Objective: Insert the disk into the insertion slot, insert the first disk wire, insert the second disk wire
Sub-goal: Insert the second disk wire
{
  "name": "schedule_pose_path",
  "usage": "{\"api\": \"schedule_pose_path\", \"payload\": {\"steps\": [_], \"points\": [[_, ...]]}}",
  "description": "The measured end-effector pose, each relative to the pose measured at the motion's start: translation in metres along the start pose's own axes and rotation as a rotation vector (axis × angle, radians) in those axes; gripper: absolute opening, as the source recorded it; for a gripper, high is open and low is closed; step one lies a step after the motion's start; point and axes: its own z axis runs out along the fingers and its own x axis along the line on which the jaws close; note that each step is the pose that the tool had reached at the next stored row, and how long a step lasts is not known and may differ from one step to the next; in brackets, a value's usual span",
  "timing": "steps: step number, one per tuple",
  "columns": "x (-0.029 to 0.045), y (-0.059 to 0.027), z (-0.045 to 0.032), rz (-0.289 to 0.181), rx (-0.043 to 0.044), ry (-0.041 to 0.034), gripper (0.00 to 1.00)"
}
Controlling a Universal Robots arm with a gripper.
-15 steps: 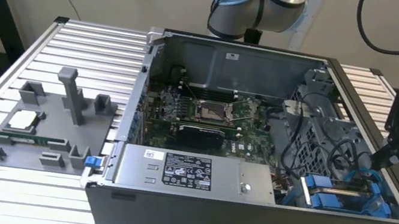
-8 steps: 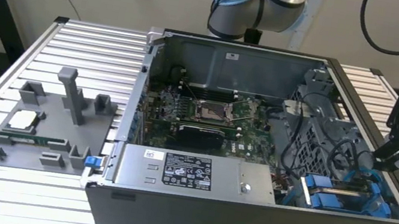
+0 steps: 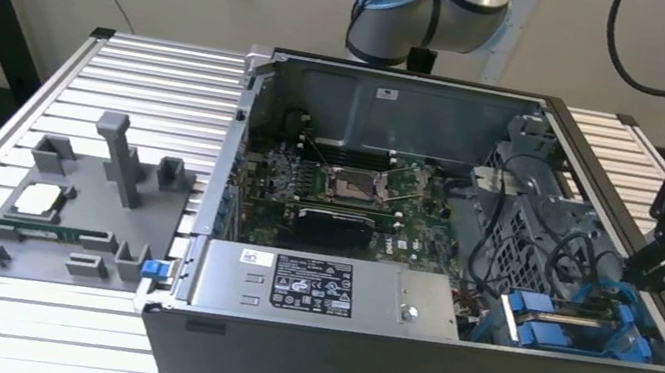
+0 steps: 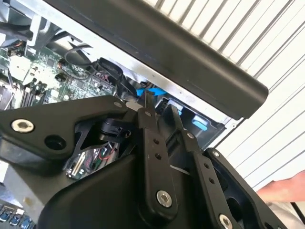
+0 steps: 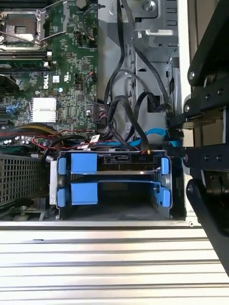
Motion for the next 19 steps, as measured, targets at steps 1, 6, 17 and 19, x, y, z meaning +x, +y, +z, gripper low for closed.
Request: {"api": "schedule_pose_path", "payload": {"steps": [1, 6, 17, 19], "points": [[0.0010, -0.0001, 0.0001, 0.000, -0.0010, 0.0002, 1.00], [0.0016, 0.0001, 0.0022, 0.005, -0.0013, -0.0228, 1.00], [0.0024, 0.0003, 0.0046, 0.054, 0.0012, -0.0920, 1.00], [0.0024, 0.0004, 0.0046, 0.054, 0.0012, -0.0921, 1.00]]}}
